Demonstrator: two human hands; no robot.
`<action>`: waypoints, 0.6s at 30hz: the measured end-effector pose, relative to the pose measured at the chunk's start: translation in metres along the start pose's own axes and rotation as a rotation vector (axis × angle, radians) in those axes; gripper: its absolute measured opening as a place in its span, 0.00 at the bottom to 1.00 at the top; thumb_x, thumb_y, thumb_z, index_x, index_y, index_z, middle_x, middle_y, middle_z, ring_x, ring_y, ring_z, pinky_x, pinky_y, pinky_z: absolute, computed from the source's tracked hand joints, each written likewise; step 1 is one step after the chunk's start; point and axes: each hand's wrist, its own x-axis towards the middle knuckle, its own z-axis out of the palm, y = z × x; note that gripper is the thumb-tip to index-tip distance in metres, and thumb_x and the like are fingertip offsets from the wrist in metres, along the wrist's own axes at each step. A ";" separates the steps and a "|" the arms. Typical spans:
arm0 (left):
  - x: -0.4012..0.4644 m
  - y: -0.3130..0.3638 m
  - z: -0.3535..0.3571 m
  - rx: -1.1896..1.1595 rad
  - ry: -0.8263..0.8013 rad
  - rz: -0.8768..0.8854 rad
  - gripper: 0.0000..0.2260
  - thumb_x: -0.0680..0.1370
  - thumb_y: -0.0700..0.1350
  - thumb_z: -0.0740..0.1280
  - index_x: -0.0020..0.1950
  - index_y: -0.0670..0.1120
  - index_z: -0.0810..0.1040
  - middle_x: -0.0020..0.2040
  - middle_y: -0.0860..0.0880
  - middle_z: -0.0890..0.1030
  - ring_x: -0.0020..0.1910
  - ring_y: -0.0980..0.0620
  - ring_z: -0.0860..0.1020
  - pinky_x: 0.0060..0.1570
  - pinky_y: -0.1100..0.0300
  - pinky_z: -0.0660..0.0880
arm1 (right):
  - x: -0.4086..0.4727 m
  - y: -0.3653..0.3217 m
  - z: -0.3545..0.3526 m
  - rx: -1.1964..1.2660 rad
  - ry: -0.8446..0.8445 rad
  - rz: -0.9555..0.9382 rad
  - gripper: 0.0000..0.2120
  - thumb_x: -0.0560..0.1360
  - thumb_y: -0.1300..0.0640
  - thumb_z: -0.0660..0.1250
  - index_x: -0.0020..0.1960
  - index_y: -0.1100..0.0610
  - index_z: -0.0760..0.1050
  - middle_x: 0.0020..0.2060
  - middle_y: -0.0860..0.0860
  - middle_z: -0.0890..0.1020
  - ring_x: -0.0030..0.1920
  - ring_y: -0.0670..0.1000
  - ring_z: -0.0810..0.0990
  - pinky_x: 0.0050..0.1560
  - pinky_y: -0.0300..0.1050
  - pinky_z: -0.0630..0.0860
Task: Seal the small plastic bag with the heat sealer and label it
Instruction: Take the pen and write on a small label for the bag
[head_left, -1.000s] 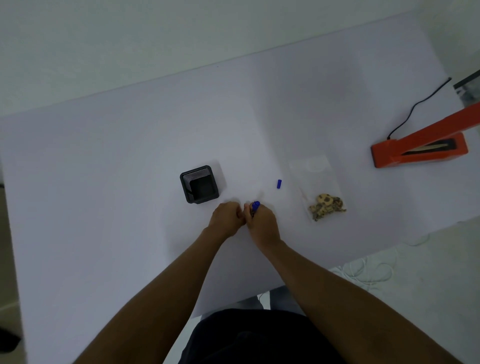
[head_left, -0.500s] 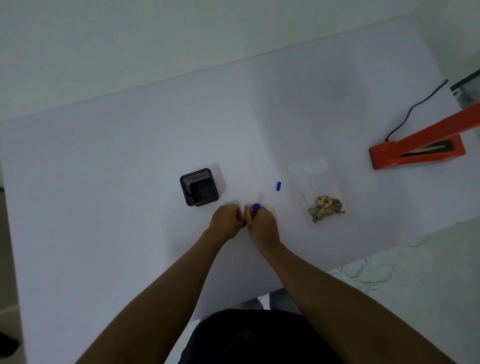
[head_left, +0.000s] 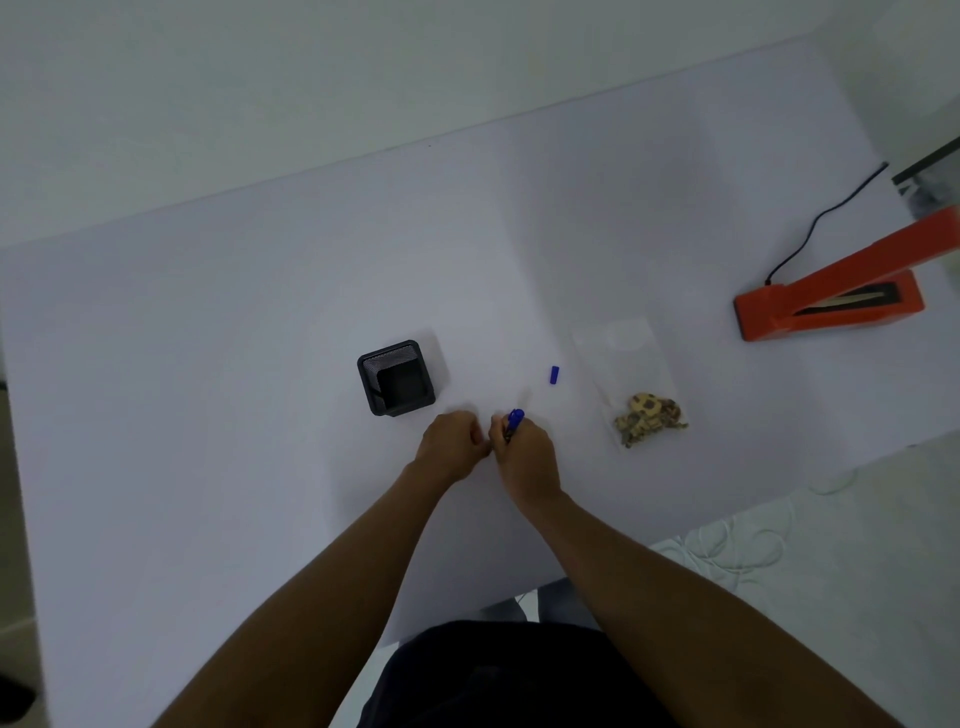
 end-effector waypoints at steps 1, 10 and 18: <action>0.000 0.000 0.000 0.000 0.000 0.002 0.10 0.75 0.47 0.70 0.39 0.40 0.80 0.38 0.42 0.82 0.38 0.45 0.80 0.42 0.52 0.77 | -0.001 -0.001 0.001 -0.014 -0.005 -0.016 0.18 0.83 0.53 0.62 0.36 0.58 0.76 0.28 0.50 0.75 0.28 0.47 0.74 0.32 0.31 0.68; 0.001 -0.001 0.001 0.006 0.009 0.003 0.10 0.76 0.47 0.70 0.38 0.44 0.77 0.38 0.43 0.82 0.37 0.48 0.77 0.41 0.56 0.74 | -0.001 0.001 0.003 -0.008 0.012 -0.045 0.19 0.82 0.51 0.62 0.36 0.60 0.76 0.28 0.53 0.77 0.29 0.51 0.77 0.33 0.41 0.74; 0.003 -0.002 0.001 0.009 0.007 0.001 0.08 0.74 0.46 0.70 0.39 0.42 0.78 0.39 0.44 0.82 0.40 0.46 0.79 0.42 0.53 0.76 | 0.002 -0.004 0.004 0.001 -0.013 -0.009 0.19 0.82 0.51 0.62 0.35 0.57 0.74 0.27 0.49 0.74 0.27 0.44 0.73 0.31 0.30 0.67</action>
